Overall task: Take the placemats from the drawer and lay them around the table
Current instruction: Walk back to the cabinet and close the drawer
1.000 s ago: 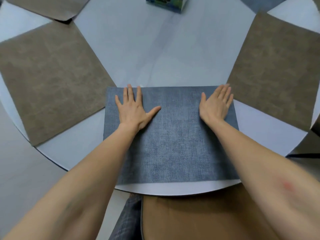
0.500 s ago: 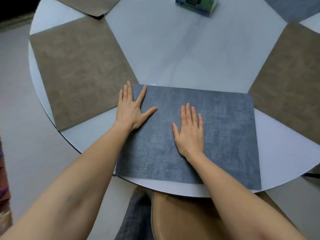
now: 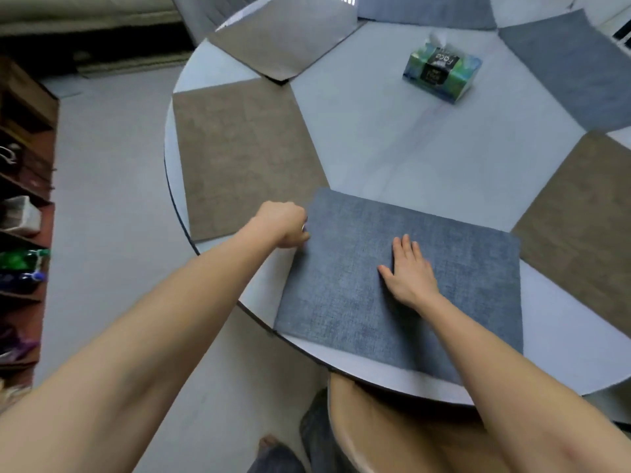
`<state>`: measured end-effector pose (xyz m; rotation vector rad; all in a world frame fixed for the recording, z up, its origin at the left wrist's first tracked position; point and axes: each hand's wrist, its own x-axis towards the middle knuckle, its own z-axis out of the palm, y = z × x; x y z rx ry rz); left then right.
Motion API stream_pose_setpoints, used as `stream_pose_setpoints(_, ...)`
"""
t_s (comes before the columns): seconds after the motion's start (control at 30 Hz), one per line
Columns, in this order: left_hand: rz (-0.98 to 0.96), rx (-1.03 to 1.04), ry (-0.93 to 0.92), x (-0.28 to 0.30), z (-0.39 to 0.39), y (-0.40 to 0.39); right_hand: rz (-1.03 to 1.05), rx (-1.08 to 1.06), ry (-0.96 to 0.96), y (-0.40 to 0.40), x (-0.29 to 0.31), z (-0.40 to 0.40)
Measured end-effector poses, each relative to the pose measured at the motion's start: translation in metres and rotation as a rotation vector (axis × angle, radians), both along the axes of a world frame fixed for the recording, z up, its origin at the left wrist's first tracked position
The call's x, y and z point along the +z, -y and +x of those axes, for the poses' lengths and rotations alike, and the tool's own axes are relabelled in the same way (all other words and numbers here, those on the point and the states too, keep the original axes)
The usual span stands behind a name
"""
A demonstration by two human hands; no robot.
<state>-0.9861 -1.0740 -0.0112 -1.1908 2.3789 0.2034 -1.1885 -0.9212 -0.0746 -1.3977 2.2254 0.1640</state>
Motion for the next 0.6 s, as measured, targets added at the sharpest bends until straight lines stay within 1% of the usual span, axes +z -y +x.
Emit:
stream_pose_setpoints(0.1,0.003,0.064,-0.117,0.030,0.044,-0.027,0.043,0.077,-0.002,0.007,0.035,0.023)
stream_pose_setpoints(0.2,-0.029,0.093,-0.207,0.059,0.093,-0.054,0.032,0.204,0.061,0.012,0.072,0.073)
stream_pose_setpoints(0.27,-0.003,0.111,-0.189,0.080,0.125,-0.075,0.042,0.327,0.097,0.014,0.096,0.115)
stream_pose_setpoints(0.37,0.091,0.182,-0.116,0.105,0.177,-0.106,0.073,0.548,0.130,0.017,0.132,0.184)
stream_pose_setpoints(0.43,0.120,0.275,-0.092,0.117,0.215,-0.127,0.066,0.682,0.139,0.018,0.150,0.232)
stream_pose_setpoints(0.5,0.097,0.416,-0.113,0.125,0.256,-0.155,0.051,0.824,0.128,0.018,0.161,0.280)
stream_pose_setpoints(0.6,0.042,0.702,-0.194,0.128,0.318,-0.214,0.051,1.073,0.071,0.006,0.165,0.351)
